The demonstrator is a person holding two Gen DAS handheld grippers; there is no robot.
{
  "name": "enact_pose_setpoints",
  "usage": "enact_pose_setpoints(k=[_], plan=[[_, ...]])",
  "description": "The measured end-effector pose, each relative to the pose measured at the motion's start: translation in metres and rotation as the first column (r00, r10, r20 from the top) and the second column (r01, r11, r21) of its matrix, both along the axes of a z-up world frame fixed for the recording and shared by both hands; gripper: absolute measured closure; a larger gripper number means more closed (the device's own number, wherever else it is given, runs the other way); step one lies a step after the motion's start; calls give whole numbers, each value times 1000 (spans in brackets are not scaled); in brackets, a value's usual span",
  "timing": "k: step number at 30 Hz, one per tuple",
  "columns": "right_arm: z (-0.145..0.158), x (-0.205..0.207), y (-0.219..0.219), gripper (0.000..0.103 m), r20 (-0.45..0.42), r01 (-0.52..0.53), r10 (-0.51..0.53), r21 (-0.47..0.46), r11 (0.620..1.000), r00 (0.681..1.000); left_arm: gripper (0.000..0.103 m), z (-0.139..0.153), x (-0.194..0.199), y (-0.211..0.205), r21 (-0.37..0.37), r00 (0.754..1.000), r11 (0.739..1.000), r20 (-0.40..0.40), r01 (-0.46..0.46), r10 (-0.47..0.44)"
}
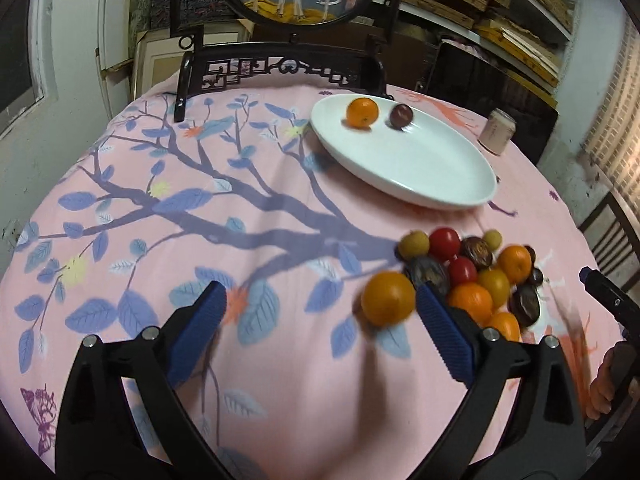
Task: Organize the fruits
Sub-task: 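Grasp the orange with the left tool while the right tool grasps the mangosteen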
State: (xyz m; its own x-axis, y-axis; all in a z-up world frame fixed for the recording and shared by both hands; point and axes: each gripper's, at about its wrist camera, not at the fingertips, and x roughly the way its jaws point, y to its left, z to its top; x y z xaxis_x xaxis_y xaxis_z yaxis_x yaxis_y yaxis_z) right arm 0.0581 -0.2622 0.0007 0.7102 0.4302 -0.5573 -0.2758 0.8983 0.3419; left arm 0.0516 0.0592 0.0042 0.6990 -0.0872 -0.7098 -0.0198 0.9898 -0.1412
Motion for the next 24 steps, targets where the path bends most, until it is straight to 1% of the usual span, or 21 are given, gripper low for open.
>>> enact_pose_setpoints(k=[2, 5, 9, 12, 16, 21, 22, 23, 24], plan=[[-3, -3, -2, 6, -13, 6, -6, 2, 1000, 1000, 6, -1, -2, -8, 36, 1000, 999, 0, 15, -15], [-3, -2, -2, 6, -15, 13, -13, -3, 1000, 1000, 6, -5, -2, -26, 110, 999, 993, -7, 52, -52], [-7, 1, -1, 6, -37, 10, -11, -15, 1000, 999, 6, -11, 1, -46, 228, 996, 970, -16, 88, -87], [-7, 1, 0, 6, -38, 6, -7, -23, 1000, 999, 6, -13, 3, -54, 282, 994, 954, -4, 103, -106], [-9, 1, 2, 6, -44, 1, -3, -32, 999, 999, 6, -14, 7, -59, 300, 990, 945, 8, 130, -138], [-13, 4, 6, 6, -61, -29, 27, -33, 999, 998, 7, -16, 13, -55, 245, 988, 957, -14, 154, -156], [-14, 5, 8, 6, -64, -35, 32, -37, 999, 997, 8, -16, 13, -55, 235, 987, 959, -15, 158, -159], [-14, 6, 9, 6, -66, -38, 35, -43, 998, 997, 13, -17, 13, -55, 229, 986, 959, -16, 165, -165], [-16, 7, 12, 10, -66, -42, 38, -58, 997, 997, 18, -17, 14, -56, 223, 984, 959, -19, 175, -175]])
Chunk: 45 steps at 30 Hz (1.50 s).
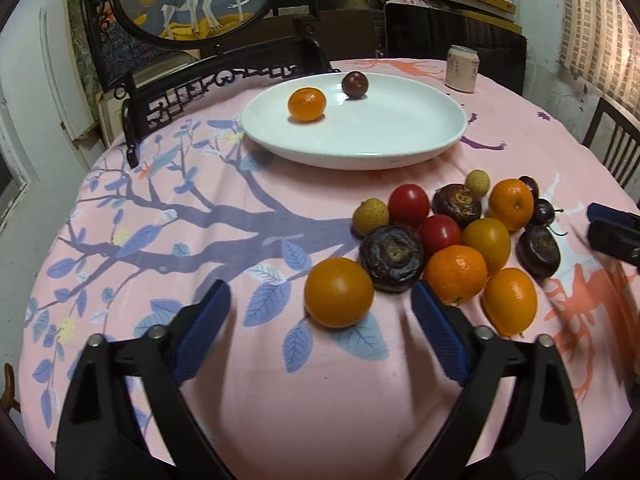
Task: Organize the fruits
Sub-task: 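Grasp the orange with the left tool while the right tool grasps the mangosteen, then carry both fruits onto the white plate and release them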
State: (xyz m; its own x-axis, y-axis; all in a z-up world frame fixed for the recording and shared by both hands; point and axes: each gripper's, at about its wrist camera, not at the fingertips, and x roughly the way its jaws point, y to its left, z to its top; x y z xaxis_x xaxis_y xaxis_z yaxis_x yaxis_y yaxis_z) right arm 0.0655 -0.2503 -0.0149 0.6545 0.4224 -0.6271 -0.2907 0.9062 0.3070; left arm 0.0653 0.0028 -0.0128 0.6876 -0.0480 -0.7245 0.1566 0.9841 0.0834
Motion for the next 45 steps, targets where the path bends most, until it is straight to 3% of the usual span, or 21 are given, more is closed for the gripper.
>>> enact_pose_setpoints(k=[3, 7, 10, 12, 15, 24, 31, 37, 38, 40, 41, 42, 45], plan=[[-3, 2, 7, 26, -10, -30, 29, -20, 999, 1000, 36, -3, 1, -4, -4, 1000, 1000, -20, 23, -23], [-9, 5, 22, 32, -26, -71, 69, -67, 995, 997, 54, -6, 3, -6, -41, 998, 998, -45, 50, -51], [-15, 9, 37, 56, -62, -131, 125, -103, 986, 990, 61, -6, 2, -10, -30, 997, 998, -40, 58, -60], [-18, 10, 42, 63, -77, -148, 140, -111, 983, 987, 67, -5, 1, -9, -25, 998, 998, -35, 51, -52], [-15, 7, 35, 63, -57, -137, 133, -76, 988, 989, 67, -1, 1, -1, -74, 998, 996, -35, 40, -43], [15, 3, 9, 63, 56, -66, 64, 32, 997, 996, 67, 33, 1, 10, -121, 998, 993, 63, 11, -3], [48, 80, 25, 63, 36, -48, 46, 41, 998, 998, 67, 51, 76, -3, -133, 999, 991, 41, 1, 5], [38, 145, 54, 63, -13, -36, 36, 36, 999, 999, 66, 36, 128, -10, -122, 1000, 992, -8, -22, 21], [35, 152, 57, 62, -21, -34, 35, 41, 999, 999, 64, 34, 132, -10, -125, 1000, 992, -7, -26, 25], [28, 162, 60, 59, -40, -37, 39, 52, 998, 998, 46, 32, 135, -9, -130, 999, 991, 6, -31, 32], [25, 163, 60, 50, -48, -37, 40, 53, 998, 998, 36, 32, 134, -9, -132, 999, 991, 15, -29, 31], [23, 164, 58, 42, -54, -32, 35, 50, 998, 998, 32, 33, 134, -9, -129, 999, 991, 24, -22, 26], [27, 158, 47, 41, -22, -18, 19, 70, 997, 1000, 31, 34, 131, -11, -123, 999, 992, 29, -17, 20]])
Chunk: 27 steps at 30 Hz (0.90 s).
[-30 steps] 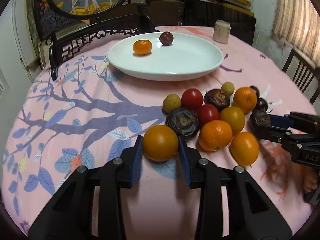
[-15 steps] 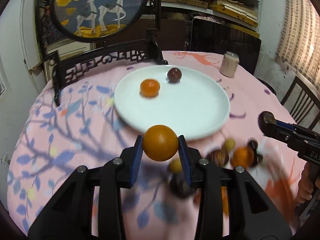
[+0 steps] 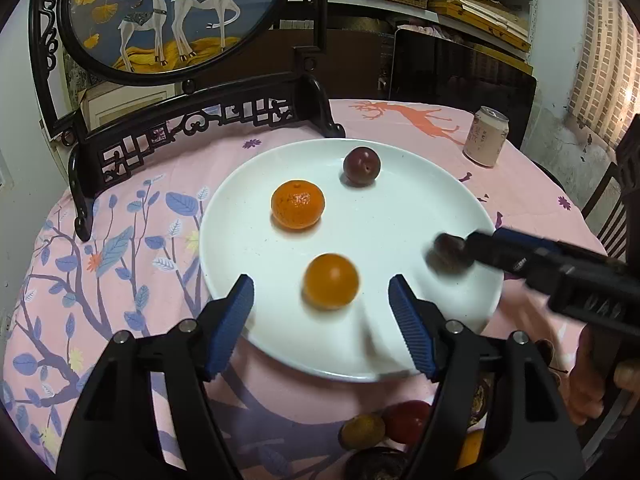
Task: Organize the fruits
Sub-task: 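Carry both fruits onto the white plate and release them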
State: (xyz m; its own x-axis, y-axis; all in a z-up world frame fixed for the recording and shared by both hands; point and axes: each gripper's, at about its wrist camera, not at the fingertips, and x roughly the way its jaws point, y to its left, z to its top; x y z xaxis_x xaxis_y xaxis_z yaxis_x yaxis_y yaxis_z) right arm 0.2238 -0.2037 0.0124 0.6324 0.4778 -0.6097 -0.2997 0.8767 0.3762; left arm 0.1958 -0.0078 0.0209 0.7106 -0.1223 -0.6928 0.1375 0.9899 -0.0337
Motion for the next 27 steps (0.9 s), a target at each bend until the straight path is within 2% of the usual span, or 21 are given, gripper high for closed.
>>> enact_pose_setpoints(k=[2, 5, 9, 11, 16, 18, 22, 27], plan=[[8, -5, -8, 42, 17, 3, -3, 24, 1000, 1000, 29, 0, -4, 0, 4, 1000, 1000, 1, 1, -1], [22, -18, -21, 41, 45, 12, -15, 66, 998, 999, 23, 2, -18, 1, 51, 999, 999, 31, -16, 14], [31, -43, -26, 42, 84, 14, -18, 52, 999, 996, 16, 4, -36, 8, 48, 999, 998, 46, -31, 29], [28, -59, -28, 41, 96, 10, -14, 34, 999, 995, 15, 3, -48, 13, 34, 998, 999, 40, -40, 38], [12, -102, -40, 40, 118, 29, -26, -30, 999, 993, 9, -6, -83, 22, 84, 997, 994, 36, -70, 67], [3, -116, -47, 34, 103, 42, -38, -34, 999, 994, 7, -7, -98, 25, 91, 997, 993, 40, -72, 69], [-6, -131, -56, 32, 91, 64, -60, -43, 997, 994, 5, -7, -115, 27, 65, 998, 996, 45, -56, 53], [-7, -135, -66, 32, 90, 94, -91, -23, 995, 992, 5, -12, -116, 22, 36, 1000, 999, 13, -14, 14]])
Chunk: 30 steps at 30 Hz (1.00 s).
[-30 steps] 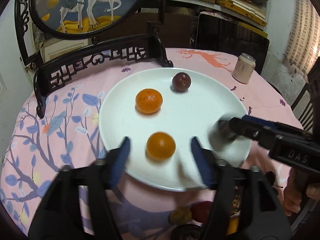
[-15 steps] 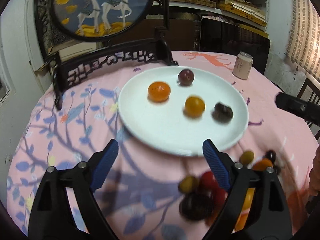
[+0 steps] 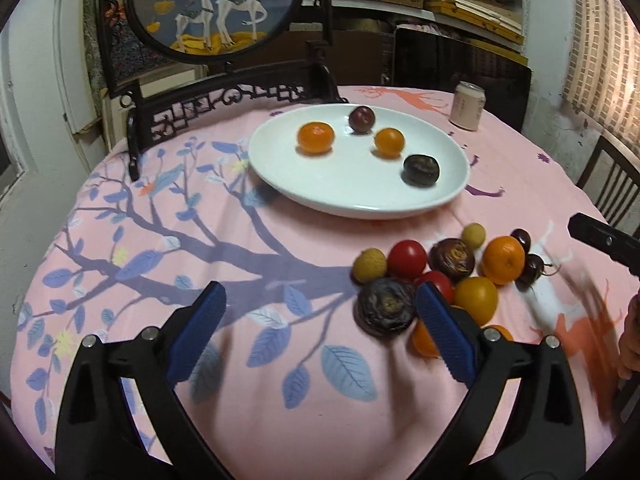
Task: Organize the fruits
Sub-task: 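Carry both fruits onto the white plate and release them, then move the left tool back over the fruit cluster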
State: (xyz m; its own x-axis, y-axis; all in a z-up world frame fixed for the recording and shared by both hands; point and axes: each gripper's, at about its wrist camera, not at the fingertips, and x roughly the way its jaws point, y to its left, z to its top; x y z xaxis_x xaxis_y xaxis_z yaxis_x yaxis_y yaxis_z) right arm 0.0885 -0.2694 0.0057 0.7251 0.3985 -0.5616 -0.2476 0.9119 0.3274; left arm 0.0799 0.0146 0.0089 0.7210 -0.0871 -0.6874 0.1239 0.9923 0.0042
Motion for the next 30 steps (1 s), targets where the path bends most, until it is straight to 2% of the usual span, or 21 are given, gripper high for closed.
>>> enact_pose_setpoints(k=[4, 7, 11, 14, 15, 17, 18, 20, 21, 22, 25, 30], plan=[[-3, 4, -5, 32, -25, 19, -18, 12, 1000, 1000, 5, -8, 8, -4, -18, 999, 999, -45, 29, -29], [-4, 4, -4, 32, -30, 18, -17, 9, 1000, 999, 5, -14, 14, -11, 5, 997, 999, -64, 38, -38], [-4, 4, -3, 32, -29, 17, -17, 0, 1000, 999, 2, -20, 23, -9, 44, 996, 999, -86, 5, -1], [-5, 5, -3, 32, -40, 22, -22, 3, 1000, 999, 2, -21, 29, 7, 5, 991, 1000, -135, -4, 5], [-5, 5, -4, 32, -41, 25, -25, 6, 1000, 999, 2, -20, 29, 15, 49, 990, 997, -126, -58, 64], [-4, 5, -6, 32, -39, 33, -32, 14, 999, 999, 2, -22, 27, 26, 164, 978, 971, -93, -172, 189], [-4, 5, -7, 32, -39, 34, -33, 18, 999, 999, 2, -22, 27, 31, 187, 971, 962, -92, -201, 221], [-3, 4, -7, 32, -38, 32, -31, 21, 999, 999, 2, -20, 24, 34, 123, 975, 975, -103, -185, 198], [-3, 4, -7, 32, -36, 30, -29, 20, 999, 999, 2, -16, 21, 30, 88, 983, 985, -93, -150, 158], [-3, 4, -6, 32, -35, 28, -27, 18, 999, 999, 2, -14, 17, 23, 91, 989, 989, -76, -117, 124], [-3, 4, -6, 32, -36, 24, -24, 13, 1000, 999, 2, -12, 9, -2, 191, 997, 979, -14, -71, 75], [-5, 5, -4, 32, -41, 23, -23, 5, 1000, 999, 2, -11, 1, -25, 233, 1000, 972, 21, 8, -13]])
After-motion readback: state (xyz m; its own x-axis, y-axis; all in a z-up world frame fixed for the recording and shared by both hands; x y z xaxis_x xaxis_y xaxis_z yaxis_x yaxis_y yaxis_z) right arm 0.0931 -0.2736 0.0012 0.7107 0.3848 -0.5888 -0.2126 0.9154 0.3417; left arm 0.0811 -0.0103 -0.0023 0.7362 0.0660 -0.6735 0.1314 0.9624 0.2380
